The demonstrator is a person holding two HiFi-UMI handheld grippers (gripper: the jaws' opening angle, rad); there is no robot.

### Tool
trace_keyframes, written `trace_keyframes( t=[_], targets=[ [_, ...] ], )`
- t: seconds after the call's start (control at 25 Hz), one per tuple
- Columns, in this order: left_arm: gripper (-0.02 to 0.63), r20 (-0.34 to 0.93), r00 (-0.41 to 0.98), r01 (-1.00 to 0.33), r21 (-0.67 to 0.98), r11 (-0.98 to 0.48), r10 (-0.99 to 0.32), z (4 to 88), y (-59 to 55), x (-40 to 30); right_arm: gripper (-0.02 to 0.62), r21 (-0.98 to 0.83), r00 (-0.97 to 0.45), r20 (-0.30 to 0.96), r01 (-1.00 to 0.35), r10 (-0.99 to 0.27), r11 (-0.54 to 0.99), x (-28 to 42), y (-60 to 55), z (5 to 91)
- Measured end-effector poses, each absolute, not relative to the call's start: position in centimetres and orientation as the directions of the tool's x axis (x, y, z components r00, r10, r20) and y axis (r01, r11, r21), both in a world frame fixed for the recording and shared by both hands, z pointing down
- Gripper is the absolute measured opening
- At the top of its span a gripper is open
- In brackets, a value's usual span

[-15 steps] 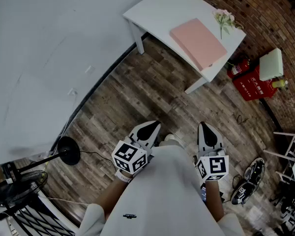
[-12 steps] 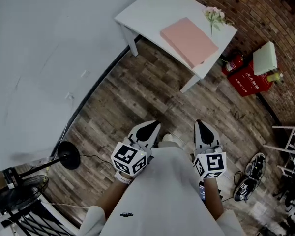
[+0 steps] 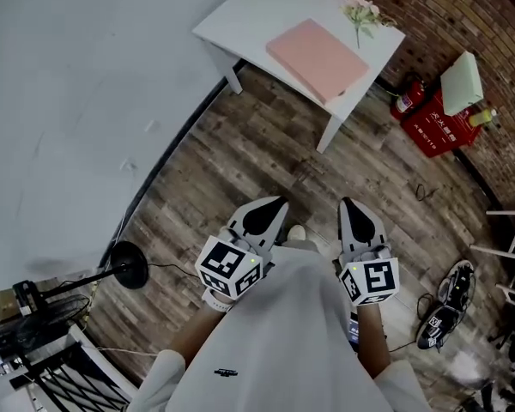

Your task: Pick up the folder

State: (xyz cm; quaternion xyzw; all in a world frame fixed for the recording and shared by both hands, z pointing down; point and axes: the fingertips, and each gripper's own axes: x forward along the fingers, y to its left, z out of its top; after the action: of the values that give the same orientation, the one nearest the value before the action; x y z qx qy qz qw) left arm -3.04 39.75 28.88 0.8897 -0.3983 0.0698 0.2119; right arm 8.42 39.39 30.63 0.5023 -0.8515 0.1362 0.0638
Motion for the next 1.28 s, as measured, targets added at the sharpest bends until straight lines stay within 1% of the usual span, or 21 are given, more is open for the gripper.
trace_keyframes(
  t=[0.16,0.32,0.68,1.04,1.28],
  targets=[
    [0.029,0.291,0.666,-0.744,0.324,-0.584,-0.687,29.2,39.9,-1.7,0.009,-0.184,-0.500,0.230,-0.865,-0.835,0.467,10.3,39.8,31.9],
    [0.029,0.300,0.665,-0.746,0.318,-0.586,-0.684,28.9,40.0,-1.0,0.028,-0.218,-0.492,0.227,-0.867,-0.840,0.449,11.5,40.2,32.3],
    [0.029,0.289,0.664,-0.746,0.315,-0.587,-0.689,28.8,38.3,-1.2,0.028,-0.232,-0.492,0.223,-0.865,-0.841,0.444,11.7,38.8,32.6],
    [0.029,0.266,0.662,-0.743,0.359,-0.565,-0.701,29.5,31.4,-4.5,0.028,-0.208,-0.492,0.252,-0.869,-0.833,0.450,8.6,32.1,32.6],
    [0.029,0.257,0.698,-0.709,0.385,-0.591,-0.669,29.5,25.0,-5.5,0.027,-0.190,-0.462,0.264,-0.886,-0.847,0.424,7.3,25.7,31.9]
  ],
)
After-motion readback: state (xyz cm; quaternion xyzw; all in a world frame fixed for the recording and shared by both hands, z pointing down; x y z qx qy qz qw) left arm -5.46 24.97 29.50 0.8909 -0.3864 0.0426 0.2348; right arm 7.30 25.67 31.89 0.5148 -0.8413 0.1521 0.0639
